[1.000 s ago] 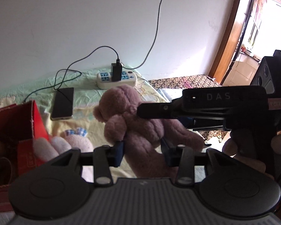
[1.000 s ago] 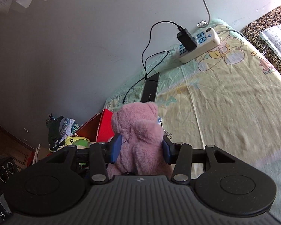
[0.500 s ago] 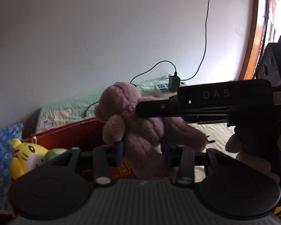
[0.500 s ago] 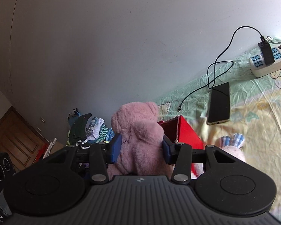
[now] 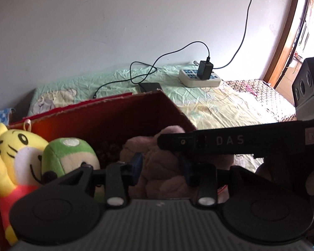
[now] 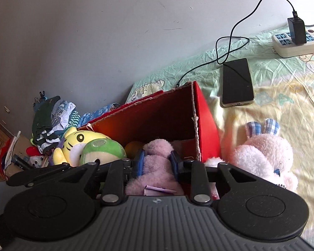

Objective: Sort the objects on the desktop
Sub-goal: 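Lift the pink teddy bear with the right gripper and carry it into the box, then lower the pink teddy bear into the red box and open the right gripper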

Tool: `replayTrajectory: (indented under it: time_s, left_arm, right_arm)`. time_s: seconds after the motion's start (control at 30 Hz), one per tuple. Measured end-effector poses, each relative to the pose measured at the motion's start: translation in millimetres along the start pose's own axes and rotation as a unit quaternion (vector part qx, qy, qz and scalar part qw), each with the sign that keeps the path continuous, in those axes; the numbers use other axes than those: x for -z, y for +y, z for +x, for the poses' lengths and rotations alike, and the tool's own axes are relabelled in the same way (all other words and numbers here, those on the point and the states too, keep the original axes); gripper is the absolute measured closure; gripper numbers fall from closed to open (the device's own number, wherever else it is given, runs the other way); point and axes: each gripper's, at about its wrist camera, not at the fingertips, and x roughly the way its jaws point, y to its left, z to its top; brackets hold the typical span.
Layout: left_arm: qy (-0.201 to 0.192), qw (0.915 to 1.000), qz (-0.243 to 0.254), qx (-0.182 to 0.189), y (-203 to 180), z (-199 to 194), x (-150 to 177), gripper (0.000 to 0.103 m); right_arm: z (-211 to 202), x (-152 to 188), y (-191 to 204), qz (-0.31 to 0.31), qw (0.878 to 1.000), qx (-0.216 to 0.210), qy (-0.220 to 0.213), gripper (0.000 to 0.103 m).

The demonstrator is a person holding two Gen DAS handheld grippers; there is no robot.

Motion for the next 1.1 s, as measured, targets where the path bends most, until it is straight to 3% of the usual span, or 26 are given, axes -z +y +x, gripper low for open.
replayTrajectory:
  time_s: [0.13,0.37,0.43,0.5,0.63,0.73,0.83,1.1]
  left_arm:
    - [-0.004,0.9999,0.001,0.010,-2,-3,0,0.061]
    - [0.004,0.9998,-0.010,-0.015,9,10,-6,0.061]
    - [0.023,0.9993,-0.022,-0.019,16,20,-5,0.061]
    - [0.035,0.9986,-0.035,-0.019,22,25,-4,0.061]
    - [0.031,0.9980,-0.052,-0.015,26,22,-8,0.061]
    - [0.035,0.9970,-0.069,-0.004,28,27,-13,0.061]
    - [0.046,0.9967,-0.067,-0.001,23,37,-14,0.061]
    - [0.075,0.9936,-0.080,0.027,11,52,-7,0.062]
  right_arm:
    - [0,-1,0,0.000,1.000,0.003,-0.013,0.077]
    - [-3,-8,2,0.007,0.995,0.004,-0.098,0.082]
    - [3,-9,-4,0.022,0.996,0.015,-0.090,0.081]
    - [12,-8,-7,0.027,0.998,0.012,-0.048,0.080]
    - [5,-6,-5,0.029,0.999,0.006,-0.038,0.074]
    - [1,-4,-7,0.036,0.999,0.014,-0.022,0.081]
    - [-3,0,-10,0.052,0.999,0.003,-0.011,0.080]
    - [-30,-6,-18,0.055,0.996,-0.002,-0.073,0.075]
